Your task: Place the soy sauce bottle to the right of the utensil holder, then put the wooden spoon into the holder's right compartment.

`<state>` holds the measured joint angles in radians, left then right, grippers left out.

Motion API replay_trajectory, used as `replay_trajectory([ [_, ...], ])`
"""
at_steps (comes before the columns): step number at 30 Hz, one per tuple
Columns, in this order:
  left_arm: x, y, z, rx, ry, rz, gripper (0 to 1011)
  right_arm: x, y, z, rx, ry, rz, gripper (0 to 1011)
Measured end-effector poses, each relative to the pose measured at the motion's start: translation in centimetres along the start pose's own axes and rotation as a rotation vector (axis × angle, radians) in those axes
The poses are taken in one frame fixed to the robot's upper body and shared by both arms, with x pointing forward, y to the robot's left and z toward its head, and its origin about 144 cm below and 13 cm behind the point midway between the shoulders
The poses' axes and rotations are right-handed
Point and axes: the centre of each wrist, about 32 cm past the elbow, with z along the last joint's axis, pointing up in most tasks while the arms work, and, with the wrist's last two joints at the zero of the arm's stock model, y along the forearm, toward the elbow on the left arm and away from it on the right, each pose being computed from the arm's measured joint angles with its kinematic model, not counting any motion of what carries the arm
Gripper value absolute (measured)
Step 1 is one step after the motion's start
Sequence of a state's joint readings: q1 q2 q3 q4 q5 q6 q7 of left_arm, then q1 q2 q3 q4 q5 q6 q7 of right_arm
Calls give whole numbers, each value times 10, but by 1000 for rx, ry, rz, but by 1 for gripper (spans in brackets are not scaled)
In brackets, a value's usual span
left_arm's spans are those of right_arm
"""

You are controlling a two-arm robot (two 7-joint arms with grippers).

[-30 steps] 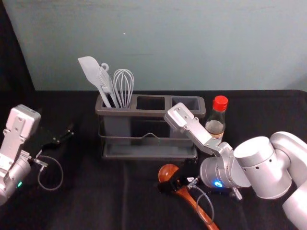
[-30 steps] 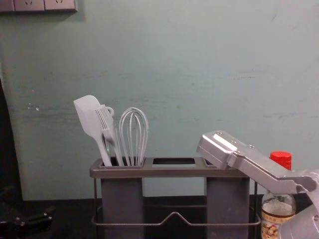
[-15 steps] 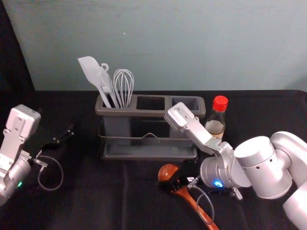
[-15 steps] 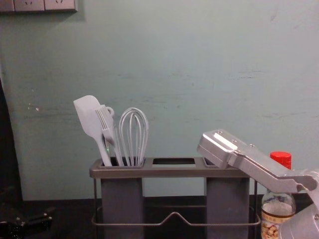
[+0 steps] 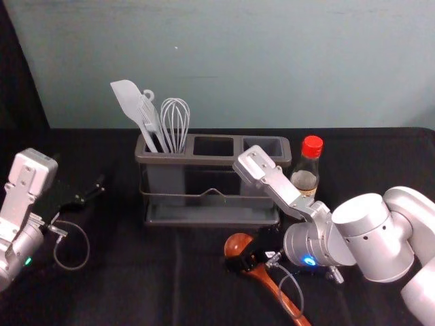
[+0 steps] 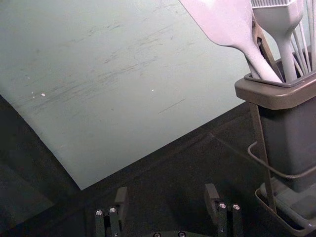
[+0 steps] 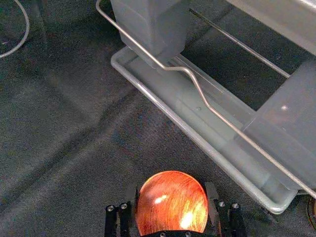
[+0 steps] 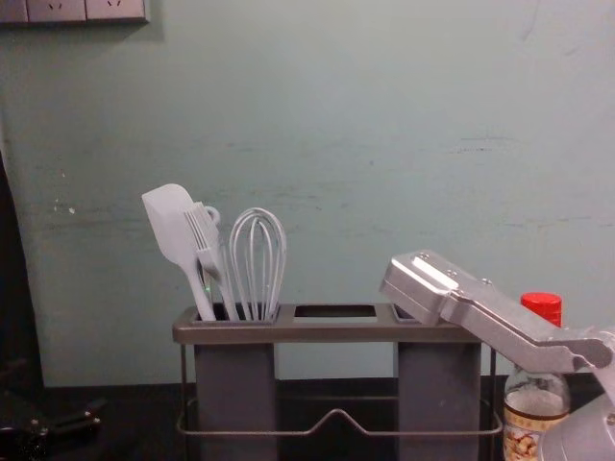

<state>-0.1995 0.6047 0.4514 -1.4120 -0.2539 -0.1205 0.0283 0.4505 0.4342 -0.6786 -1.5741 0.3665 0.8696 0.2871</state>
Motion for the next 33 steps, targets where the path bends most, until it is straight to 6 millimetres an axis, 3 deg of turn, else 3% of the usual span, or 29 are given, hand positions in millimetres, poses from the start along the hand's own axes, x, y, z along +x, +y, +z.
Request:
replay_trajectory([
  [10,0,0,0,0,0,0,1011,0,-23,-10,152,-36,28,836],
  [16,0,0,0,0,0,0,1012,-3,-49,-14,303,-62,37,836],
  [21,0,0,0,0,0,0,1011,-7,-74,-13,445,-105,33,836],
  [33,0,0,0,0,0,0,1011,-7,-111,-3,677,-184,-16,836],
])
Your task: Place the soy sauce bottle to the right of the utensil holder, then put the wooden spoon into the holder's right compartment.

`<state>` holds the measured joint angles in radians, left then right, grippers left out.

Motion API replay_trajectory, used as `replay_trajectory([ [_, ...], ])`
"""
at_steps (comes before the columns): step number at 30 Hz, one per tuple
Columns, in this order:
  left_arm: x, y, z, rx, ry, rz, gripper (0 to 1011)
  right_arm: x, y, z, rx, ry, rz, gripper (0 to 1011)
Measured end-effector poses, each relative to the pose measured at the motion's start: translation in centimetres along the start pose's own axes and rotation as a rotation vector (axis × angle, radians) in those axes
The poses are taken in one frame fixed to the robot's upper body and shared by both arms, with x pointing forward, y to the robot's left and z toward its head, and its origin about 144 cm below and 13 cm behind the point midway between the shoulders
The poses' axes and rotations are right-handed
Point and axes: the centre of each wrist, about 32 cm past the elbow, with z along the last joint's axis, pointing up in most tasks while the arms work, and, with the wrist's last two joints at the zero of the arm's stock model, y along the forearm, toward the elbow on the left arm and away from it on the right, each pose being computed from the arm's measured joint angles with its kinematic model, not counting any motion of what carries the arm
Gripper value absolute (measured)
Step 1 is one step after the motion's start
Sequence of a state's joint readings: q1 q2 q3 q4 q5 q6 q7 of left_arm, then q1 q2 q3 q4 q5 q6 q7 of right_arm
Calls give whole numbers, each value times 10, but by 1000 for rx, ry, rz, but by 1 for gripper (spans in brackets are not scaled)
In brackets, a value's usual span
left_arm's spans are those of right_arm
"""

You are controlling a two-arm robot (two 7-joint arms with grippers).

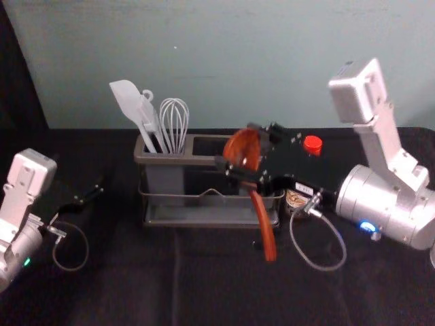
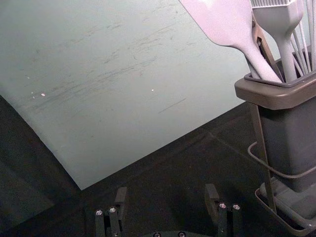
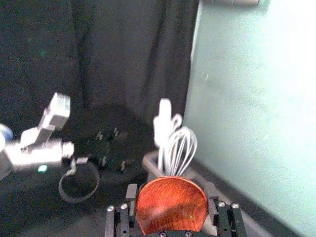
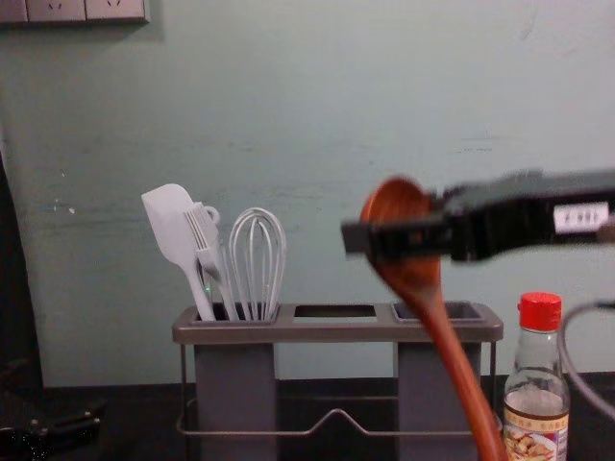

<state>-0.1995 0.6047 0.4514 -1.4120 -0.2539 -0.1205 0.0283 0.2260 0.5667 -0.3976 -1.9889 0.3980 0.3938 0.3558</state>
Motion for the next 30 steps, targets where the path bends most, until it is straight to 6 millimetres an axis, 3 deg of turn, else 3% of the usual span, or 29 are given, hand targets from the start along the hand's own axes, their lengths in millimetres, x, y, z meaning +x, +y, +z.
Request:
replay_trajectory([
  [18,0,0,0,0,0,0,1012,42,10,45,243,-9,-84,836],
  [30,0,0,0,0,0,0,1011,81,51,70,234,0,-159,836],
])
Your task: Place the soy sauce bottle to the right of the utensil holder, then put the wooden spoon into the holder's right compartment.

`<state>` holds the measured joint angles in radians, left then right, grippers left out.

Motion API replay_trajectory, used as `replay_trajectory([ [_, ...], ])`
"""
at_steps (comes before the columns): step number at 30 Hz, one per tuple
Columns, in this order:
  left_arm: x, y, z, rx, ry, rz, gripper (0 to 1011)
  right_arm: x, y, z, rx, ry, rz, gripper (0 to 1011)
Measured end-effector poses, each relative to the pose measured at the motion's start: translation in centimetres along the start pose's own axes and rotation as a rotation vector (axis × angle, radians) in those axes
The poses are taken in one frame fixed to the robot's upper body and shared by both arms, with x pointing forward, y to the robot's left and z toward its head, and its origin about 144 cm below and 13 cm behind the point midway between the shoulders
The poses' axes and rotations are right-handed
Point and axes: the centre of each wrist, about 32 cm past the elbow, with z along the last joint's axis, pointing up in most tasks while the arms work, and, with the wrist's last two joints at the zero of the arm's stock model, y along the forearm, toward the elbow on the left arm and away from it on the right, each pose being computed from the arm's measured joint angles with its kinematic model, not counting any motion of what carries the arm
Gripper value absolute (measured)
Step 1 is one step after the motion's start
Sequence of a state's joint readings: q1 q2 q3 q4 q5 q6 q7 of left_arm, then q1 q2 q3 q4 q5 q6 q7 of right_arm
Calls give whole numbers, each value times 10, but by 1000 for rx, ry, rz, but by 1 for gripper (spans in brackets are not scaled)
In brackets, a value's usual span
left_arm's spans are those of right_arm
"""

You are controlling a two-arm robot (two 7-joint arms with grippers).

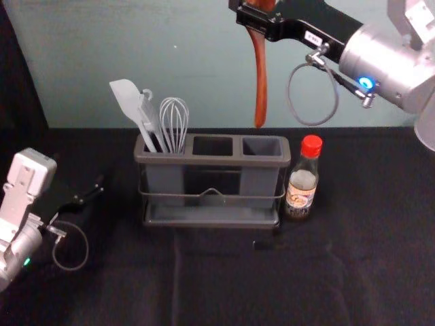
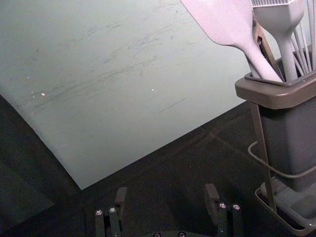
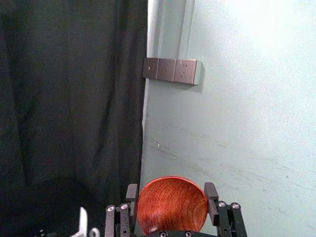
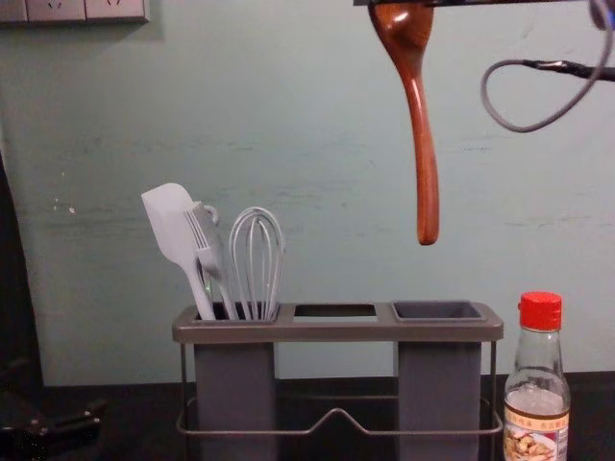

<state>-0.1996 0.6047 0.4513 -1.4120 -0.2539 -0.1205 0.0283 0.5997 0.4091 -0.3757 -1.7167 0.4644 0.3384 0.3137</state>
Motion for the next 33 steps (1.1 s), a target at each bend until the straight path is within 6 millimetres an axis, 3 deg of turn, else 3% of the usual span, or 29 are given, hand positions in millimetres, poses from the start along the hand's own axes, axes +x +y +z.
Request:
replay_trajectory([
  [12,0,0,0,0,0,0,1011,16,30,-19,-54,55,-1,836],
  [33,0,0,0,0,0,0,1012,22,26,-30,-96,49,-1,836],
])
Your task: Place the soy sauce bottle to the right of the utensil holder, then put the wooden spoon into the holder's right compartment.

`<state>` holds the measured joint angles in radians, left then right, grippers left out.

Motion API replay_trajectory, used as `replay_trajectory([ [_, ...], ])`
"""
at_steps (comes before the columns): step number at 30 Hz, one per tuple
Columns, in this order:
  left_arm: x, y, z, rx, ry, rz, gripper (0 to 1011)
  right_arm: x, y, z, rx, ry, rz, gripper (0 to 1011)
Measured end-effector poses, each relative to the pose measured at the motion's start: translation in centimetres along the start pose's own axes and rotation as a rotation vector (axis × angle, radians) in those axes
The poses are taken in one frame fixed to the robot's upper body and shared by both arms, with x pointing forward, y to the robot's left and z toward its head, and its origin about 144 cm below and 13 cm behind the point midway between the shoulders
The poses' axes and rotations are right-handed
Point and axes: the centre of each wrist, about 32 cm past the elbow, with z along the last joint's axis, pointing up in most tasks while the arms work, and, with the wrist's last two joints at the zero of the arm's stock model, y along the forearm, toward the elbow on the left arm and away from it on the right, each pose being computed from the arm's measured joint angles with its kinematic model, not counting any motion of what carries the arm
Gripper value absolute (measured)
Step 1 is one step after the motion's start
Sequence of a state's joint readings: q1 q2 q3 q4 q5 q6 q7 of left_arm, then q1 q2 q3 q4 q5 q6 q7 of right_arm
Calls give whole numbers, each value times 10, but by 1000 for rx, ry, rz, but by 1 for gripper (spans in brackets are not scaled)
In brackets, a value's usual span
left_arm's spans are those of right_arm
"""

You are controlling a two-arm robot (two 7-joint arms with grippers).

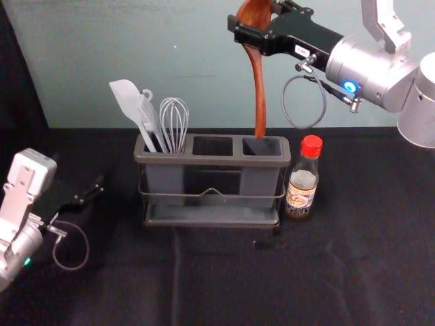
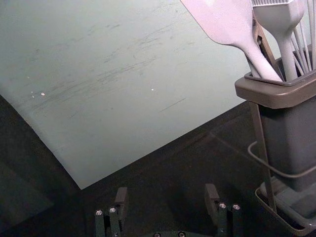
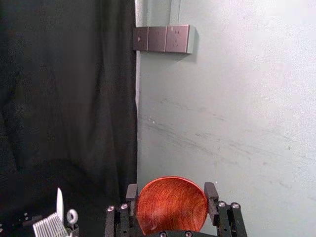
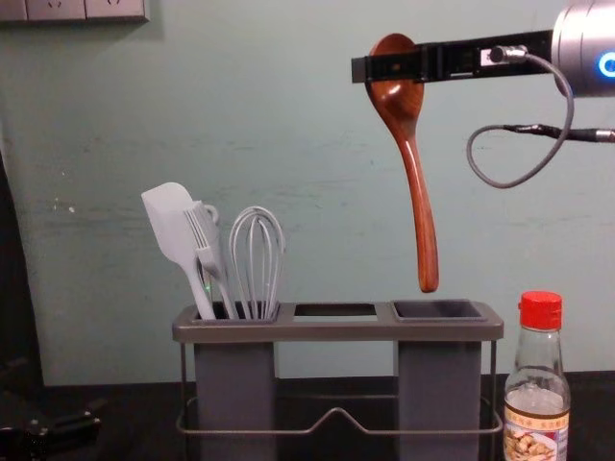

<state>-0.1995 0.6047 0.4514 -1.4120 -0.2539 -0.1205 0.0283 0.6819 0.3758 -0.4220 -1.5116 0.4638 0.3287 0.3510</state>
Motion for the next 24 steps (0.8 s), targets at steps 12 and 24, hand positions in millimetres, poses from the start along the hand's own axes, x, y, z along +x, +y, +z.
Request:
replay_trajectory([
  [12,0,0,0,0,0,0,1011,-2,-1,-13,-27,-5,0,836],
  [24,0,0,0,0,0,0,1012,-2,-1,-24,-42,4,5,836],
])
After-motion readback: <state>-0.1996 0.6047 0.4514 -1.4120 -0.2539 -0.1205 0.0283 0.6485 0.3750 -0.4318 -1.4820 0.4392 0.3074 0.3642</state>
